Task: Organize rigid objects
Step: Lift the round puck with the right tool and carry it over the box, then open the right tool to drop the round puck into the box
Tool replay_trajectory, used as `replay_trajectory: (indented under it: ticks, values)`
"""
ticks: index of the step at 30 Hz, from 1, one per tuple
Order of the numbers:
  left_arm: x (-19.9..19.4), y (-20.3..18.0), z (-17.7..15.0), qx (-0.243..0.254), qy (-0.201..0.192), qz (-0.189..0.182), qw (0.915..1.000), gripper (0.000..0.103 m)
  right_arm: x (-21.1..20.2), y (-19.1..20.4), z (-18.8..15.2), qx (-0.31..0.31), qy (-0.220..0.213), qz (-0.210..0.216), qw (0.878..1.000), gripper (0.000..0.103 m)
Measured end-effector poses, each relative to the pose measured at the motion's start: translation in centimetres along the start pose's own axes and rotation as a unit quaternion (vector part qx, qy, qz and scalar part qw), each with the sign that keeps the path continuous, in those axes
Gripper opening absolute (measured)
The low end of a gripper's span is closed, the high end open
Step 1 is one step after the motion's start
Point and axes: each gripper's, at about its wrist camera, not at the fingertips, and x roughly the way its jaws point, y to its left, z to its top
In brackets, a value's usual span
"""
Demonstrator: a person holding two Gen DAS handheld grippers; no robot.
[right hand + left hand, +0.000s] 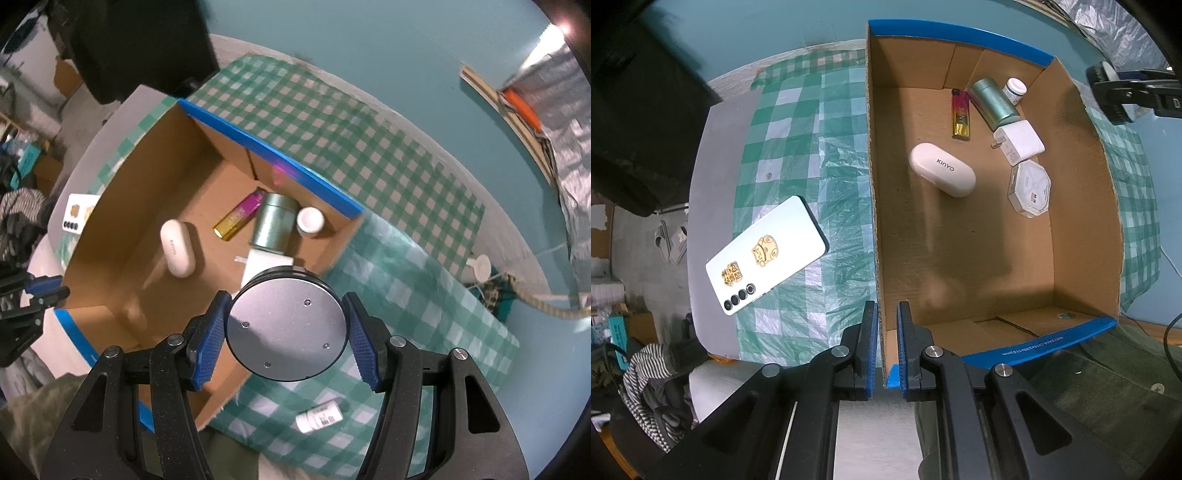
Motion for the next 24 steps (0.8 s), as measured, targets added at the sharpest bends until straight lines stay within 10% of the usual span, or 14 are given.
replay_trajectory:
  ticks: [24]
  values:
    - [0.1, 0.2, 0.0, -0.005, -0.001, -0.003, 1.0000, 0.009, 7.6, 2.7, 2.2, -0.041, 0.050, 0.008, 0.998, 0.062]
